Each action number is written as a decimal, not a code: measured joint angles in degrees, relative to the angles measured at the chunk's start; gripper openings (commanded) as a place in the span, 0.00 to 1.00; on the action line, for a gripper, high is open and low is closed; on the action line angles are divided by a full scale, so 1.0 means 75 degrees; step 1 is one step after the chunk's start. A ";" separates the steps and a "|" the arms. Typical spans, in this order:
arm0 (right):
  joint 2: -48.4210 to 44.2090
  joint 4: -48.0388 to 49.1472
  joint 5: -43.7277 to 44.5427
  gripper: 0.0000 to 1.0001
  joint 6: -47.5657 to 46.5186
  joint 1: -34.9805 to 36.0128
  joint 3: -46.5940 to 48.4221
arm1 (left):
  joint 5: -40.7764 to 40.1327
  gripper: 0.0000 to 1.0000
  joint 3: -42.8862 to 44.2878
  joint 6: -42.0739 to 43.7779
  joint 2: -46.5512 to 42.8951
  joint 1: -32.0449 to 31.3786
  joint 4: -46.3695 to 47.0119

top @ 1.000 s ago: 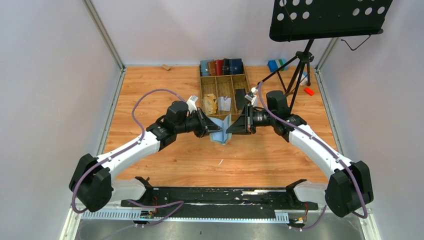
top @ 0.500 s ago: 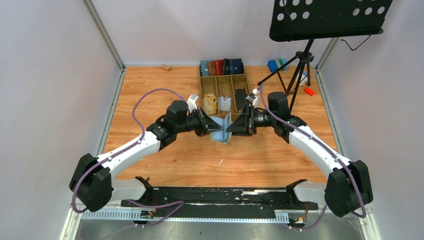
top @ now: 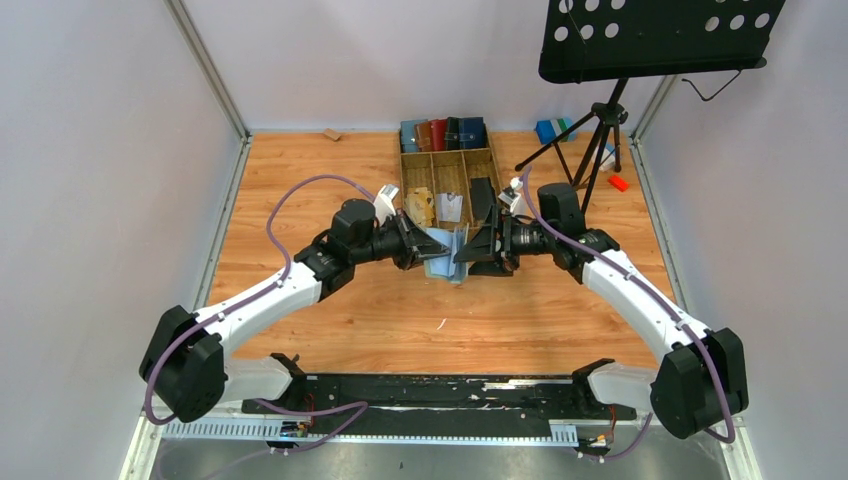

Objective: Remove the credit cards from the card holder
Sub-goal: Remove the credit card from the card holder.

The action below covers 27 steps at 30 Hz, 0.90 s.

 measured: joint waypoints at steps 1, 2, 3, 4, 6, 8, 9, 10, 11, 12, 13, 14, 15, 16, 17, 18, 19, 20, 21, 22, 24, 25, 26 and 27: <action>-0.0006 -0.0006 -0.0012 0.71 -0.0015 0.0000 0.0006 | 0.0009 0.00 0.0000 -0.0032 0.0017 -0.0012 0.0093; -0.0009 -0.0009 -0.0023 0.71 -0.0017 0.0000 0.0006 | 0.0026 0.00 0.0000 -0.0076 0.0041 -0.0029 0.0154; -0.0015 -0.0012 -0.0026 0.71 -0.0017 0.0000 0.0006 | 0.0041 0.00 0.0000 -0.0114 0.0064 -0.0044 0.0207; -0.0017 -0.0012 -0.0029 0.71 -0.0017 0.0000 0.0006 | 0.0058 0.00 0.0000 -0.0146 0.0087 -0.0055 0.0251; -0.0020 -0.0020 -0.0029 0.74 -0.0020 -0.0003 0.0006 | 0.0064 0.00 0.0000 -0.0192 0.0108 -0.0070 0.0329; -0.0017 -0.0128 -0.0006 0.97 -0.0070 -0.0003 0.0064 | 0.0076 0.00 0.0000 -0.0224 0.0111 -0.0076 0.0379; -0.0017 -0.0233 0.0029 1.00 -0.0087 -0.0003 0.0117 | 0.0099 0.00 0.0000 -0.0256 0.0111 -0.0076 0.0423; -0.0017 -0.0393 0.0131 1.00 -0.0192 -0.0009 0.0189 | 0.0119 0.00 0.0000 -0.0268 0.0111 -0.0076 0.0460; -0.0017 -0.0560 0.0239 1.00 -0.0291 -0.0029 0.0274 | 0.0131 0.00 0.0003 -0.0271 0.0111 -0.0079 0.0495; -0.0020 -0.0667 0.0318 1.00 -0.0358 -0.0047 0.0326 | 0.0131 0.00 0.0003 -0.0271 0.0111 -0.0082 0.0490; -0.0026 -0.0764 0.0376 1.00 -0.0420 -0.0061 0.0361 | 0.0128 0.00 0.0003 -0.0271 0.0111 -0.0082 0.0469; -0.0038 -0.0851 0.0437 1.00 -0.0463 -0.0093 0.0385 | 0.0111 0.00 0.0003 -0.0274 0.0111 -0.0082 0.0452; -0.0073 -0.0930 0.0495 0.98 -0.0487 -0.0125 0.0391 | 0.0087 0.00 0.0003 -0.0283 0.0111 -0.0082 0.0440; -0.0122 -0.1005 0.0560 0.96 -0.0510 -0.0169 0.0391 | 0.0058 0.00 0.0000 -0.0300 0.0111 -0.0082 0.0434; -0.0181 -0.1078 0.0621 0.92 -0.0539 -0.0216 0.0391 | 0.0032 0.00 0.0000 -0.0321 0.0111 -0.0082 0.0440; -0.0262 -0.1157 0.0691 0.88 -0.0568 -0.0268 0.0391 | 0.0017 0.00 0.0000 -0.0338 0.0111 -0.0082 0.0446; -0.0350 -0.1250 0.0766 0.86 -0.0600 -0.0335 0.0393 | -0.0003 0.00 -0.0003 -0.0350 0.0111 -0.0082 0.0446; -0.0408 -0.1306 0.0825 0.84 -0.0638 -0.0385 0.0393 | -0.0017 0.00 -0.0006 -0.0361 0.0111 -0.0082 0.0446; -0.0469 -0.1378 0.0906 0.81 -0.0664 -0.0458 0.0396 | -0.0029 0.00 -0.0006 -0.0373 0.0111 -0.0082 0.0443; -0.0504 -0.1431 0.0985 0.77 -0.0694 -0.0522 0.0399 | -0.0026 0.00 -0.0009 -0.0396 0.0111 -0.0082 0.0458; -0.0522 -0.1515 0.1131 0.72 -0.0764 -0.0673 0.0399 | 0.0006 0.00 -0.0006 -0.0449 0.0111 -0.0082 0.0527; -0.0513 -0.1565 0.1186 0.69 -0.0775 -0.0726 0.0396 | 0.0044 0.00 -0.0006 -0.0463 0.0111 -0.0082 0.0583; -0.0501 -0.1597 0.1198 0.67 -0.0790 -0.0766 0.0388 | 0.0093 0.00 0.0000 -0.0475 0.0111 -0.0090 0.0647; -0.0487 -0.1606 0.1198 0.66 -0.0790 -0.0799 0.0385 | 0.0137 0.00 0.0006 -0.0475 0.0117 -0.0090 0.0688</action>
